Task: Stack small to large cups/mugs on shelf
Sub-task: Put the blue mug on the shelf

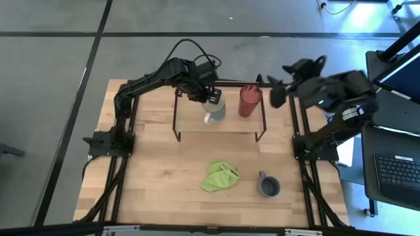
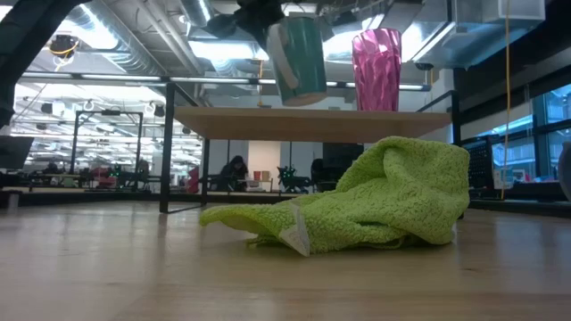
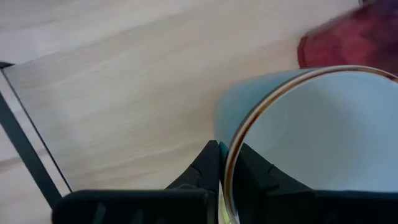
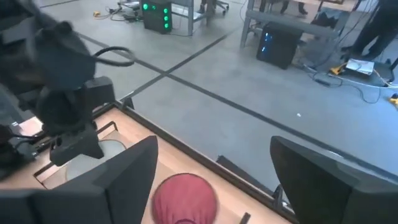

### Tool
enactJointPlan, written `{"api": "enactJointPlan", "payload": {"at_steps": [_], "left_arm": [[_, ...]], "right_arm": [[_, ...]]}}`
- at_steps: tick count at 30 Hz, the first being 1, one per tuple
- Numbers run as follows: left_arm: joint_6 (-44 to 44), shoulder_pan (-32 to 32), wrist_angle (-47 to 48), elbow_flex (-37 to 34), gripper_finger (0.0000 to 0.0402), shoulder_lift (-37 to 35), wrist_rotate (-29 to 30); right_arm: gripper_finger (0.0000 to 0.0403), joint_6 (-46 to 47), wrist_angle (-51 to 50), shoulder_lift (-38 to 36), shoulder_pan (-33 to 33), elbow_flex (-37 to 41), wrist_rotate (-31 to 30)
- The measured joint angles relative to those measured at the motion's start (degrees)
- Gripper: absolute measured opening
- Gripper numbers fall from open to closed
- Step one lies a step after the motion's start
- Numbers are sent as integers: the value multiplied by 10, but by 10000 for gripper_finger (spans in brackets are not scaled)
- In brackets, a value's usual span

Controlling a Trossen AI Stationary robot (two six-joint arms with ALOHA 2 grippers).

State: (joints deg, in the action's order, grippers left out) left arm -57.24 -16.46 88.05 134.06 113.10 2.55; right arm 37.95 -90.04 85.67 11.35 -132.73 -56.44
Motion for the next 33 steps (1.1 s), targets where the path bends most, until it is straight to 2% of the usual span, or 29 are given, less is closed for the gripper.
{"api": "enactJointPlan", "payload": {"at_steps": [6,18,22,26,33], "left_arm": [[-43,10,-1,0,17,0,29],[-165,20,21,-1,17,13,31],[-203,20,20,-1,17,25,31],[-219,20,18,-1,17,29,29],[-214,18,13,-1,18,34,29]], "right_arm": [[312,-43,0,-46,-34,0,26],[312,-167,0,-103,-117,0,60],[312,-205,0,-117,-137,0,105],[312,-222,0,-128,-147,0,130],[312,-235,0,-131,-149,0,132]]}}
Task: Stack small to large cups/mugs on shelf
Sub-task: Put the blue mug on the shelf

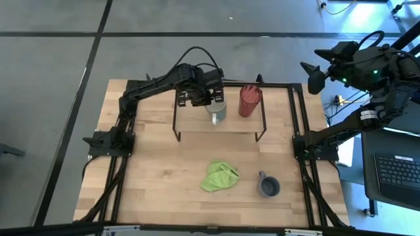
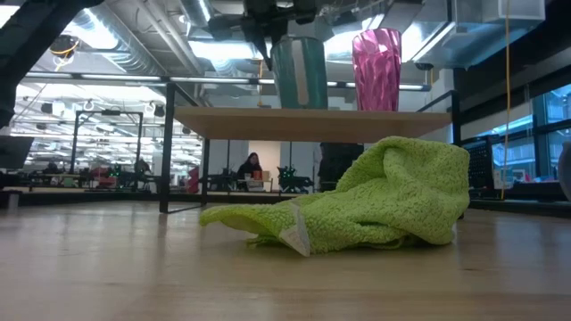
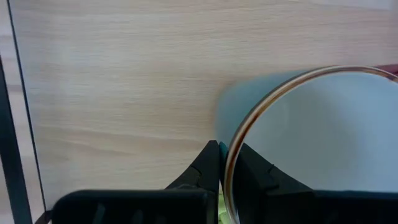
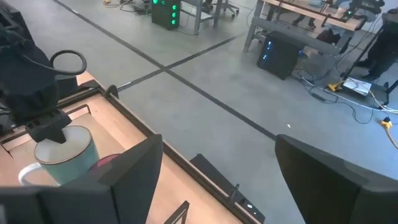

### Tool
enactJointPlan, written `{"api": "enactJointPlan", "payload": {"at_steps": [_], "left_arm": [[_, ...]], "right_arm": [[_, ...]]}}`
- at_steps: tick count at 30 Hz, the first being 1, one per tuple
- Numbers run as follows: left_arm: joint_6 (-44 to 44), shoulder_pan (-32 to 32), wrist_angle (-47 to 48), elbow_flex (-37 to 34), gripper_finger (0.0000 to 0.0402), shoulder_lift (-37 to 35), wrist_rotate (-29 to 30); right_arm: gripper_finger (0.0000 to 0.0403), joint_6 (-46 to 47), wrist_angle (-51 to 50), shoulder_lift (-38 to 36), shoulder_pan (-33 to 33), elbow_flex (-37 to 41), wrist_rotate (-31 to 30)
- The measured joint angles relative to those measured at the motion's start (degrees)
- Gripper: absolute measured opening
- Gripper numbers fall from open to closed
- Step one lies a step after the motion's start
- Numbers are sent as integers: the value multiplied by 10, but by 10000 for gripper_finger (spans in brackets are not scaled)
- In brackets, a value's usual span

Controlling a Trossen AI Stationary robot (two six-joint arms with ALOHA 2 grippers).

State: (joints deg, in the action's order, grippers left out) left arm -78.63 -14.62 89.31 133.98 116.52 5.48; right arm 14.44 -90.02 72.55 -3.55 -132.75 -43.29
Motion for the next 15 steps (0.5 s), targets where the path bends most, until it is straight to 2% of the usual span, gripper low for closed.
{"api": "enactJointPlan", "payload": {"at_steps": [10,15], "left_arm": [[26,-1,-2,0,20,0,0],[24,-2,-5,0,39,0,-4]], "right_arm": [[312,0,0,10,0,0,12],[312,2,0,13,0,0,20]]}}
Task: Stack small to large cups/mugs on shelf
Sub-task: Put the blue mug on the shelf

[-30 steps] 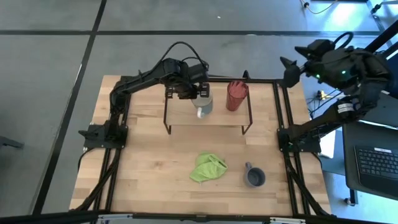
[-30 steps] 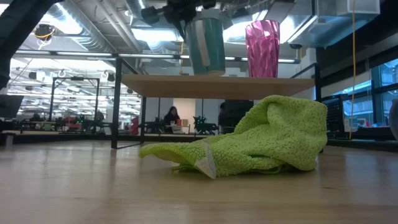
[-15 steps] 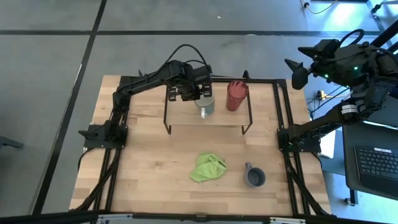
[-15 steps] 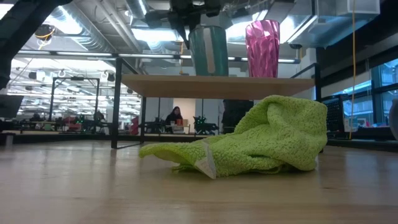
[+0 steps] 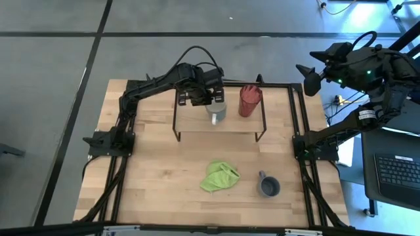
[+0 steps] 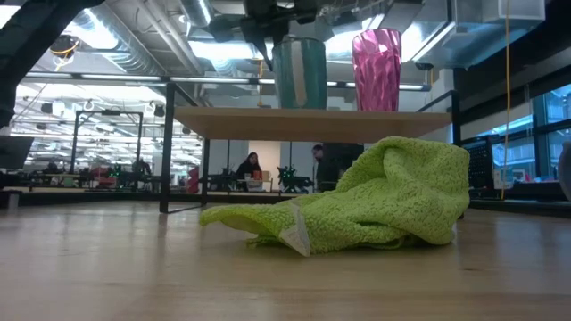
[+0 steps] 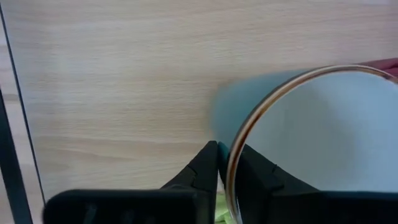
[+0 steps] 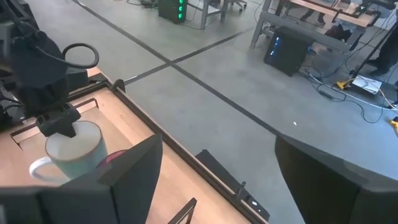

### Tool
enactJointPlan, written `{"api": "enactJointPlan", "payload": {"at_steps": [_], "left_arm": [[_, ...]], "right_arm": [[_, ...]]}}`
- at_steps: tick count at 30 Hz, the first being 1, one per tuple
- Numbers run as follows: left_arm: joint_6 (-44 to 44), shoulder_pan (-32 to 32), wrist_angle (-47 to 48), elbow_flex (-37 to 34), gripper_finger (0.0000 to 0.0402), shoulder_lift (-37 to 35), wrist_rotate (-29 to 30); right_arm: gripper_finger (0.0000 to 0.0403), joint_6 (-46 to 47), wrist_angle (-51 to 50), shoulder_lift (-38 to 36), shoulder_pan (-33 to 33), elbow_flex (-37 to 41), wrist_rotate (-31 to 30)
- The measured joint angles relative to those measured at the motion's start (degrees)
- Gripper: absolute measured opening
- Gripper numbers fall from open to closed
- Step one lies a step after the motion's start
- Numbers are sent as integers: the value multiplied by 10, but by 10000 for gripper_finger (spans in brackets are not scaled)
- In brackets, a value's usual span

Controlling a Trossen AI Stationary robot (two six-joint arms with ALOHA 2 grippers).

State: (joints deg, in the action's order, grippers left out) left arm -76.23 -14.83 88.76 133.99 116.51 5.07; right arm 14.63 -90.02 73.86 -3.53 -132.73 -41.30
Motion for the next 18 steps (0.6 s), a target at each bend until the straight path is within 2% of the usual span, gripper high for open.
{"api": "enactJointPlan", "payload": {"at_steps": [7,18], "left_arm": [[2,0,-23,0,62,-1,0],[3,0,-26,1,65,-1,2]], "right_arm": [[312,-1,0,-1,0,0,0],[312,-8,0,-1,0,0,0]]}}
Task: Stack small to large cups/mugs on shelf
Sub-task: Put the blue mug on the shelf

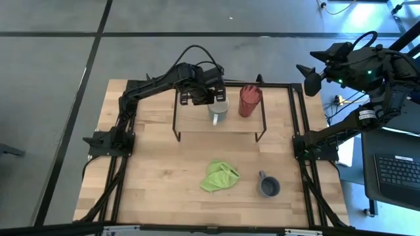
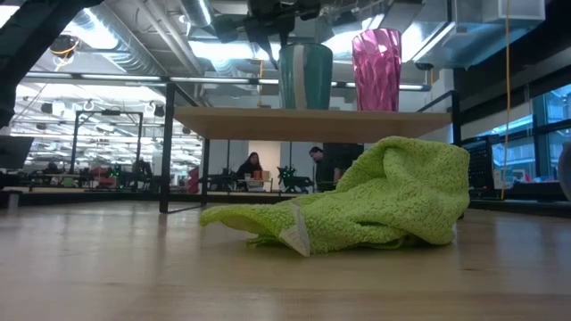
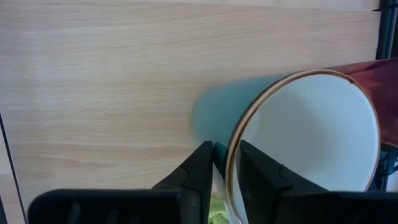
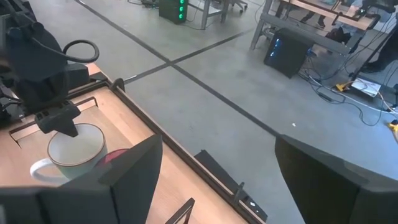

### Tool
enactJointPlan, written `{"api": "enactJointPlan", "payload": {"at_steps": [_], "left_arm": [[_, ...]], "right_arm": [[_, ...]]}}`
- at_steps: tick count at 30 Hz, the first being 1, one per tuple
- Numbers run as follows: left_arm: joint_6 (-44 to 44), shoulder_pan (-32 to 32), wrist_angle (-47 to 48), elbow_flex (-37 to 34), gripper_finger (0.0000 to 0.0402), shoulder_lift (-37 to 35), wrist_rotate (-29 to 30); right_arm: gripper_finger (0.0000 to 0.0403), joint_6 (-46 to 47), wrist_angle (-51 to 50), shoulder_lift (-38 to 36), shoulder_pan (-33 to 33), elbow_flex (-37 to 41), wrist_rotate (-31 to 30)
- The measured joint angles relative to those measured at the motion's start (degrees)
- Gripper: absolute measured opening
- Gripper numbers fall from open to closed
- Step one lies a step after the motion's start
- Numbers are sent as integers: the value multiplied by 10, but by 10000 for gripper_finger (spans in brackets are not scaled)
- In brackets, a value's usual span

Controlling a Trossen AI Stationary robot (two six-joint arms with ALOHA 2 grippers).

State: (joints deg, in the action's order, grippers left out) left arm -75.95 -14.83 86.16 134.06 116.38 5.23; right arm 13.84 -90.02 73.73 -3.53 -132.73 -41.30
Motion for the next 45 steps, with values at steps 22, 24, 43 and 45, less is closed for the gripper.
{"api": "enactJointPlan", "payload": {"at_steps": [22,24,43,45], "left_arm": [[15,15,-14,0,66,-34,19],[21,19,-17,0,66,-40,32],[9,125,16,-47,65,-42,74],[3,137,10,-56,60,-41,83]], "right_arm": [[312,-8,0,0,0,0,9],[312,-8,0,0,0,0,9],[312,-20,0,0,0,0,9],[312,-22,0,0,0,0,9]]}}
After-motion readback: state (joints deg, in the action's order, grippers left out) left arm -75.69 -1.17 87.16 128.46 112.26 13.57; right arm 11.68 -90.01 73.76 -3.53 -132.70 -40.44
